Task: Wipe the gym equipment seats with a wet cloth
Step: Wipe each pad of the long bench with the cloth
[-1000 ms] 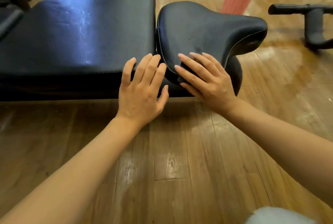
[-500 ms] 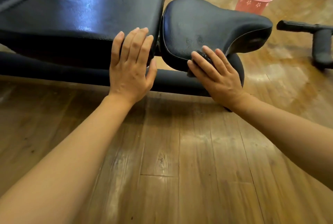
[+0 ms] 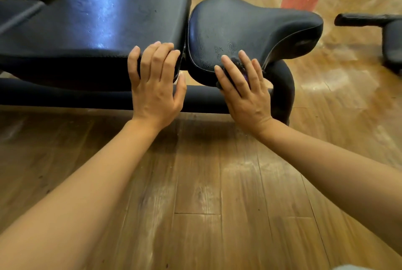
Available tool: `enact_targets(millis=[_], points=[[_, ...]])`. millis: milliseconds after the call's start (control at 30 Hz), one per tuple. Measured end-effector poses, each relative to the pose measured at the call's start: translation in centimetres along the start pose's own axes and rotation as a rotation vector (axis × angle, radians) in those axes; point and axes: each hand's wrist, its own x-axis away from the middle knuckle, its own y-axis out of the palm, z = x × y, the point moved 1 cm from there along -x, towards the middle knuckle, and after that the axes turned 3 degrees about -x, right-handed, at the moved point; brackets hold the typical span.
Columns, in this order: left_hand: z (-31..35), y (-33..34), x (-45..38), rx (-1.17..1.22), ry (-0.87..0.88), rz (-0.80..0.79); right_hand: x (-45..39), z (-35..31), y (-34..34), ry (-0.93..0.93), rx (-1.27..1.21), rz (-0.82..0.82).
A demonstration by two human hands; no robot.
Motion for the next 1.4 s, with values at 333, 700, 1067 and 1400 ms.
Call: enact_targets(millis=[333, 700, 1067, 1400], points=[[2.8, 0.3, -0.2, -0.126, -0.131, -0.066, 0.4, 5.9, -0.9, -0.209, -0.201, -0.076], [7.3, 1.2, -0.8, 0.138, 0.101, -0.223, 1.5, 8.7, 0.8, 0.022, -0.56, -0.1], [8.6, 3.0, -0.6, 0.103, 0.056, -0.238, -0.2, 7.9, 0.4, -0.057, -0.686, -0.07], [10.7, 4.1, -0.8, 0.14, -0.064, -0.205, -1.5, 9.8, -1.0, -0.137, -0.704, -0.273]])
